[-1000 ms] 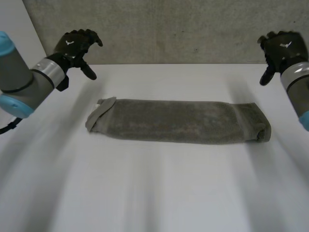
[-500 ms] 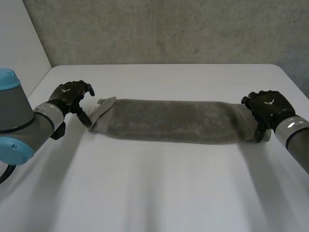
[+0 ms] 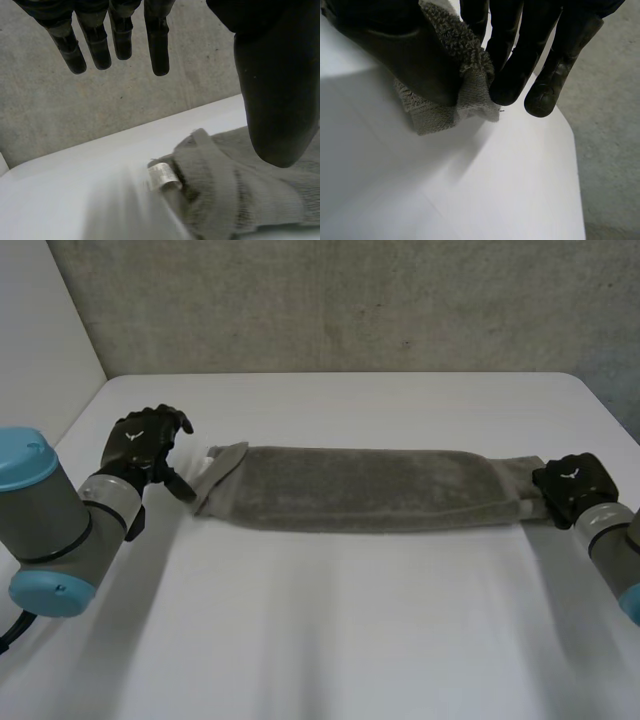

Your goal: Fold the towel.

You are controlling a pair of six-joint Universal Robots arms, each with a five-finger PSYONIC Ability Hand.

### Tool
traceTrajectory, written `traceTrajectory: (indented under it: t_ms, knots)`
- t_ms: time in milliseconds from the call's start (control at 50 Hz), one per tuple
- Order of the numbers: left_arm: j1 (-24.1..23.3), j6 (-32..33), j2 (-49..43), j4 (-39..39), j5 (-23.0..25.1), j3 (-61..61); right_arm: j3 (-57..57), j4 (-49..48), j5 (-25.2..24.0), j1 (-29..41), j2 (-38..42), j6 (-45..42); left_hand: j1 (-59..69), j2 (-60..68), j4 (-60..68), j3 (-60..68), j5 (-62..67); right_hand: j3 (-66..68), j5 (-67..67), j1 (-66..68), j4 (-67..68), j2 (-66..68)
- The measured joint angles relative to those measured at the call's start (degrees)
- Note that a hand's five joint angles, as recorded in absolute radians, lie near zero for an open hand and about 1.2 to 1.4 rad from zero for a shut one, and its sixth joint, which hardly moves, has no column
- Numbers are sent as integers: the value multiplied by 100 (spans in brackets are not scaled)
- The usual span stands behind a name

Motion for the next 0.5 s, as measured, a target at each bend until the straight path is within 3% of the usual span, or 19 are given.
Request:
traceTrajectory:
  t_ms: [180,320,400,500]
  knots:
    - [87,4,-6,14,18,-27,-124,160,195,-537,-223,-138,0,0,0,0,0,0,0,10,4,0]
    - [108,4,-13,8,19,-18,-635,518,683,-624,-408,-921,0,0,0,0,0,0,1,28,4,0]
    - [109,4,-13,8,18,-16,-1073,614,1027,-135,-536,-1257,0,0,0,0,0,22,0,33,6,0]
    - [116,4,-13,11,13,-18,-1694,610,1367,1217,-627,-1338,0,0,0,0,0,58,1,34,9,0]
